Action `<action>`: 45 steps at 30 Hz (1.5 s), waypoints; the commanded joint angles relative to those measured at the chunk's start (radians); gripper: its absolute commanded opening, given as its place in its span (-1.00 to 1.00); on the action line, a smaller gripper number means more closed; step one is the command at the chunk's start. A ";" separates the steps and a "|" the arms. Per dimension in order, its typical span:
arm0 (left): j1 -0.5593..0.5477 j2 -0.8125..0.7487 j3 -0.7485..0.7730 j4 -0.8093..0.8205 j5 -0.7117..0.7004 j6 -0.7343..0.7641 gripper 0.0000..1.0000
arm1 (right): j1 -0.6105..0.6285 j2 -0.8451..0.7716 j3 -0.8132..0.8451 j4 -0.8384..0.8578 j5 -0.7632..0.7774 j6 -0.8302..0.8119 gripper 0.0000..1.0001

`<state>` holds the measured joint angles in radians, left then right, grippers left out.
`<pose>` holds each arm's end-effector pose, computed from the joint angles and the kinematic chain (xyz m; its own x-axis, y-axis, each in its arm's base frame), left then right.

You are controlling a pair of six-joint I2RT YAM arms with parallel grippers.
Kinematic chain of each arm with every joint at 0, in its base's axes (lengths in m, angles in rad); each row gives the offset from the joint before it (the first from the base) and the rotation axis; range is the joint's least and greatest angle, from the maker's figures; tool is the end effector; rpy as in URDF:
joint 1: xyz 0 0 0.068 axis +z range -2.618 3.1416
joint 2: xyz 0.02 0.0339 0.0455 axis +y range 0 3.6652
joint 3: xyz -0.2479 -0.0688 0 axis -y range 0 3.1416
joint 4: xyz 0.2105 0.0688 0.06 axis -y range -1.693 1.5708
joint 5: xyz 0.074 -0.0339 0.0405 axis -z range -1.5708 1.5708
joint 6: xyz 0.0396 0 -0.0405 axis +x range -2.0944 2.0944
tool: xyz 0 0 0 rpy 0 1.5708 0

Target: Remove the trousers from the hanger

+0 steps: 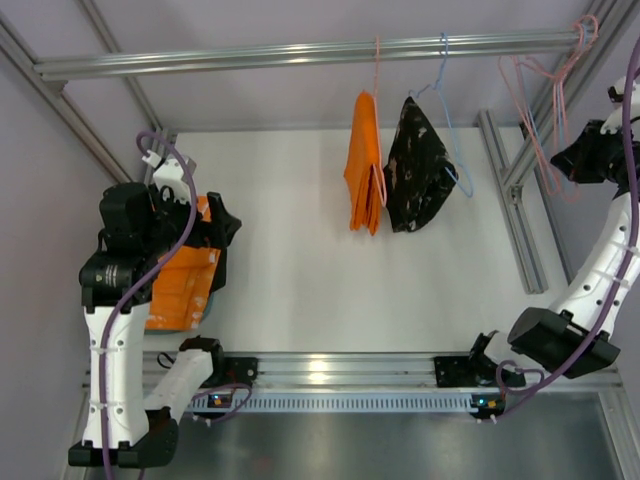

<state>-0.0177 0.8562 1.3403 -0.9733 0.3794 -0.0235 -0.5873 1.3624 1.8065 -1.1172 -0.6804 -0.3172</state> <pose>0.1134 -0.0167 0.3998 -0.4778 -0.0134 -0.8784 0.3322 0.9229 -0.1947 0.1927 -0.0984 0.4353 -0.4997 0.0414 -0.8652 -0.1417 0.9815 0.1287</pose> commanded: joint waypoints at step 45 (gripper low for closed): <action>0.004 -0.006 -0.023 -0.004 -0.020 0.004 0.96 | 0.096 0.044 -0.036 0.019 0.169 -0.054 -1.00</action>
<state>-0.0177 0.8593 1.3293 -0.9825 0.3717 -0.0231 -0.4938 1.4288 1.8034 -1.0973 -0.5705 -0.4072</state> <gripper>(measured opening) 0.982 0.031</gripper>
